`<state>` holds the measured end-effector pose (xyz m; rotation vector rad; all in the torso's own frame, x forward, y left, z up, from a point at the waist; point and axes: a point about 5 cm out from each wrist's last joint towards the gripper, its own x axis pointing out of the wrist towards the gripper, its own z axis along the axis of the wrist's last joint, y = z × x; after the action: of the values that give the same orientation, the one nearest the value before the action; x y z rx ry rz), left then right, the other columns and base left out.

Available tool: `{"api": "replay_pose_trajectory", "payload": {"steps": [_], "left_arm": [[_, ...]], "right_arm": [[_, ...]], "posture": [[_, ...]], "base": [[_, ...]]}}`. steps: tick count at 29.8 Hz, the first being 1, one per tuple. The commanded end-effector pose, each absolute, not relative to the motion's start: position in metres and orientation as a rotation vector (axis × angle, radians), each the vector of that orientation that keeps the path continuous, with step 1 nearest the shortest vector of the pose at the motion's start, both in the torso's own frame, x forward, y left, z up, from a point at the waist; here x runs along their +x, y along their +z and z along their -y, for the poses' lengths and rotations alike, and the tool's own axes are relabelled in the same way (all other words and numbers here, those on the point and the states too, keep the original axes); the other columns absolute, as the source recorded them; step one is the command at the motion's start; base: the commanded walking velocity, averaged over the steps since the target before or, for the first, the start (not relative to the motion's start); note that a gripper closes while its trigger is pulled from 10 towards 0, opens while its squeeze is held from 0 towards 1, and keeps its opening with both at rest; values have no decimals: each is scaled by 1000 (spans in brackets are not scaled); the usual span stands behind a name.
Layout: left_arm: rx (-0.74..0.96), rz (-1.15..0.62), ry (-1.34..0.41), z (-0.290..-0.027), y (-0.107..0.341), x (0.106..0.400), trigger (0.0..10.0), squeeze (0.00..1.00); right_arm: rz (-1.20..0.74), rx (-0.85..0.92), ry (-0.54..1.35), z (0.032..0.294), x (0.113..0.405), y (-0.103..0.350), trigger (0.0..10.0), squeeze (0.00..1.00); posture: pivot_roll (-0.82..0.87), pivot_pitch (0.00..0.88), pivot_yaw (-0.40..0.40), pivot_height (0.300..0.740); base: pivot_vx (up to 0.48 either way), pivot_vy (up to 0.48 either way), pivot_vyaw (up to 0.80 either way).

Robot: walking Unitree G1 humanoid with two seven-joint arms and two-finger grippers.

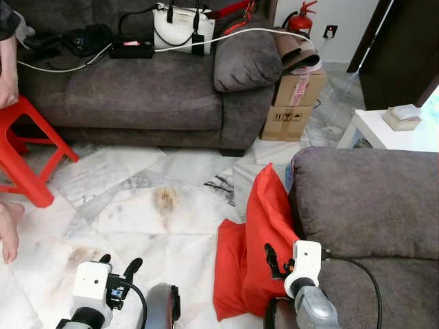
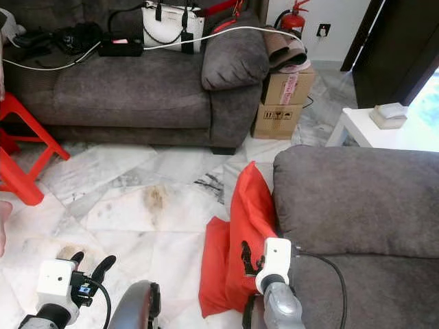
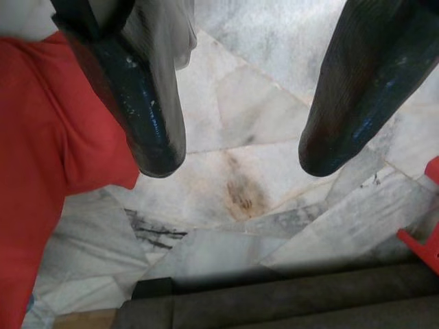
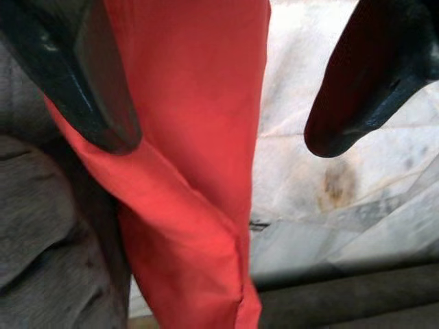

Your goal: Move the pillow to the sofa from floor

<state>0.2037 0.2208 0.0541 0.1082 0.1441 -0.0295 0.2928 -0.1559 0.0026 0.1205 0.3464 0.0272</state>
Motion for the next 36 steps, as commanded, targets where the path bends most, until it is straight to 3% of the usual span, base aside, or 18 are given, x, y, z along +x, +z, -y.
{"api": "replay_pose_trajectory", "payload": {"steps": [1, 6, 8, 9, 10, 11, 21, 30, 36], "left_arm": [[106, -160, -23, -223, 54, 198, 10000, 0], [105, -167, -19, -224, 54, 195, 10000, 0], [104, -169, -20, -223, 53, 194, 10000, 0], [103, -169, -21, -223, 53, 193, 10000, 0], [103, -170, -21, -222, 53, 193, 10000, 0], [102, -171, -21, -222, 53, 193, 10000, 0], [97, -176, -27, -220, 54, 192, 10000, 0], [93, -177, -31, -220, 54, 192, 10000, 0], [90, -177, -37, -219, 54, 193, 10000, 0]], "right_arm": [[-338, 123, 0, 160, 293, 3, 10000, 1000], [-334, 94, -18, 168, 294, 5, 10000, 992], [-335, 83, -38, 174, 293, 5, 10000, 945], [-333, 79, -44, 176, 293, 5, 10000, 800], [-329, 77, -53, 178, 293, 5, 10000, 800], [-311, 82, -69, 182, 293, 7, 10000, 0], [-260, 113, -125, 194, 293, 11, 10000, 0], [-182, 368, -252, 208, 290, 14, 10000, 0], [-245, 221, -88, 195, 280, 3, 10000, 0]], "posture": [[278, 199, -2, 585], [271, 204, -3, 585], [271, 207, -3, 585], [270, 210, -2, 585], [270, 211, -2, 585], [269, 213, -2, 585], [271, 220, -1, 585], [260, 214, -3, 585], [259, 210, -10, 585]], "base": [[0, 0, 0], [0, 0, 0], [0, 0, 0], [0, 0, 0], [0, 0, 0], [0, 0, 0], [0, 0, 0], [0, 0, 0], [0, 0, 0]]}}
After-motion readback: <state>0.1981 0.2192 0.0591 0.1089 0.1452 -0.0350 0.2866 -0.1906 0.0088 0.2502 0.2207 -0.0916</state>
